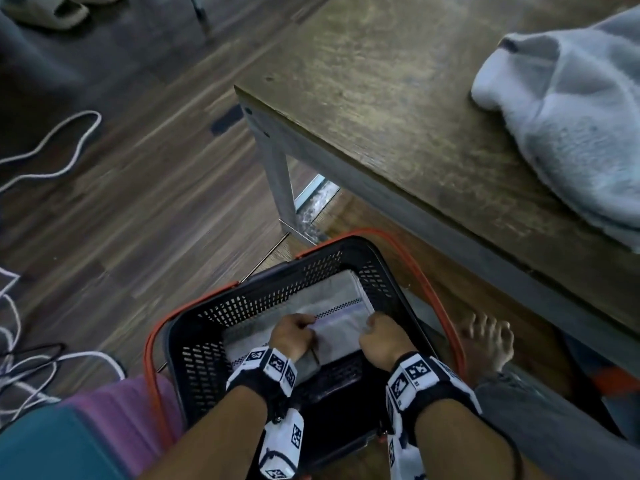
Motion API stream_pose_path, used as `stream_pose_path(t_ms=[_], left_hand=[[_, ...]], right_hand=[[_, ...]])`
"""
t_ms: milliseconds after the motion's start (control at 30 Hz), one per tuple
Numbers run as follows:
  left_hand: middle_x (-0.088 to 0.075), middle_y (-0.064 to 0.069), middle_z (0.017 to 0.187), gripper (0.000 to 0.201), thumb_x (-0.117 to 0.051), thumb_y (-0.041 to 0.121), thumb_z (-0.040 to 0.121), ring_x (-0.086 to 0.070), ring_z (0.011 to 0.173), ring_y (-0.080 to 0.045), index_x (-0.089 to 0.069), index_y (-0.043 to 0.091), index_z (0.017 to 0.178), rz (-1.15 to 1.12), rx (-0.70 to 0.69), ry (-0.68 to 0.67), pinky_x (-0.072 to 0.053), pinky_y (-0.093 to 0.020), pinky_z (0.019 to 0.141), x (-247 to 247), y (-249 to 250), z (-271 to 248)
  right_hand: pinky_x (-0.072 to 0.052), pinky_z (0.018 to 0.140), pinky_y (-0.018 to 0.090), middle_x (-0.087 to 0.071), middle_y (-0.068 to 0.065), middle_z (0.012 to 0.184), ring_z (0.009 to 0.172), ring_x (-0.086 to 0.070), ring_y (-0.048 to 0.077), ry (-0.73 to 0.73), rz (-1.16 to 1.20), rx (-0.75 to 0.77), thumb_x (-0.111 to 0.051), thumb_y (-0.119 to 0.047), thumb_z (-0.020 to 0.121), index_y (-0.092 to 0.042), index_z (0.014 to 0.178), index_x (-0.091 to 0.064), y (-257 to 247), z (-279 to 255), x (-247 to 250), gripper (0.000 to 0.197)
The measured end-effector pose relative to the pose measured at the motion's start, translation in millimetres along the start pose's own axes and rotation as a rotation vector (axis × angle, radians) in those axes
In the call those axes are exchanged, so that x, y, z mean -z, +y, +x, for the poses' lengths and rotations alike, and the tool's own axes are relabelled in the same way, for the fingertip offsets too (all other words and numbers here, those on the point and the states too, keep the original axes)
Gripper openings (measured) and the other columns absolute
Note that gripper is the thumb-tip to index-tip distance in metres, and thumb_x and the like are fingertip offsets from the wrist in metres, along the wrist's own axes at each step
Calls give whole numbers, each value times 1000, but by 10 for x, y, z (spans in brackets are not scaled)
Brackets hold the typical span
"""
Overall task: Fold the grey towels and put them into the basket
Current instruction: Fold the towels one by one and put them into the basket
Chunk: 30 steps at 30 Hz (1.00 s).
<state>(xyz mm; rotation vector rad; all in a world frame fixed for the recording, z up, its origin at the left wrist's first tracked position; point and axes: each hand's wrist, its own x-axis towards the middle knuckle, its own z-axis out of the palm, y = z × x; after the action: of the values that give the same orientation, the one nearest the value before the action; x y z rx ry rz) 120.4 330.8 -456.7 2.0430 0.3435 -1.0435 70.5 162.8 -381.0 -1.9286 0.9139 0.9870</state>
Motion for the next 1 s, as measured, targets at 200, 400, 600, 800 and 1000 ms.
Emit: stream_pose_path(t_ms=[200, 400, 600, 800, 1000], left_hand=[[-72, -20, 106, 9, -64, 6, 86, -68, 101, -39, -67, 4, 94, 21, 37, 33, -56, -46, 91, -54, 83, -4], [-43, -10, 127, 46, -69, 8, 79, -57, 99, -29, -54, 22, 120, 448, -142, 136, -49, -30, 79, -40, 185, 40], [-30, -6, 155, 64, -59, 16, 88, -50, 130, -30, -40, 24, 148, 607, -183, 0, -47, -34, 103, -9, 195, 7], [-64, -1, 100, 23, -58, 25, 93, -60, 81, -13, -63, 12, 112, 497, -146, -52, -48, -22, 69, 206, 602, -306], [-62, -11, 79, 21, -47, 18, 96, -55, 59, -21, -63, 7, 87, 518, -233, -201, -46, -29, 57, 726, 1195, -949]], right_hand=[[-34, 109, 28, -32, 15, 161, 145, -36, 31, -76, 24, -17, -46, -17, 102, -7, 157, -26, 126, 80, -62, 59], [-29, 115, 32, -20, 10, 167, 150, -28, 30, -149, 99, -14, -46, -22, 104, -14, 161, -20, 138, 177, -121, 63], [-30, 115, 31, -27, 12, 164, 148, -31, 29, -163, 82, 8, -45, -26, 105, -9, 158, -28, 77, 168, -87, 58], [-47, 90, 31, -60, 10, 112, 99, -59, 25, -135, 76, 118, -43, -18, 103, -9, 126, -60, -263, -163, 131, 29], [-53, 92, 40, -62, 13, 118, 98, -60, 25, -66, 33, 302, -44, -26, 106, -3, 127, -60, -786, -959, 526, 35]])
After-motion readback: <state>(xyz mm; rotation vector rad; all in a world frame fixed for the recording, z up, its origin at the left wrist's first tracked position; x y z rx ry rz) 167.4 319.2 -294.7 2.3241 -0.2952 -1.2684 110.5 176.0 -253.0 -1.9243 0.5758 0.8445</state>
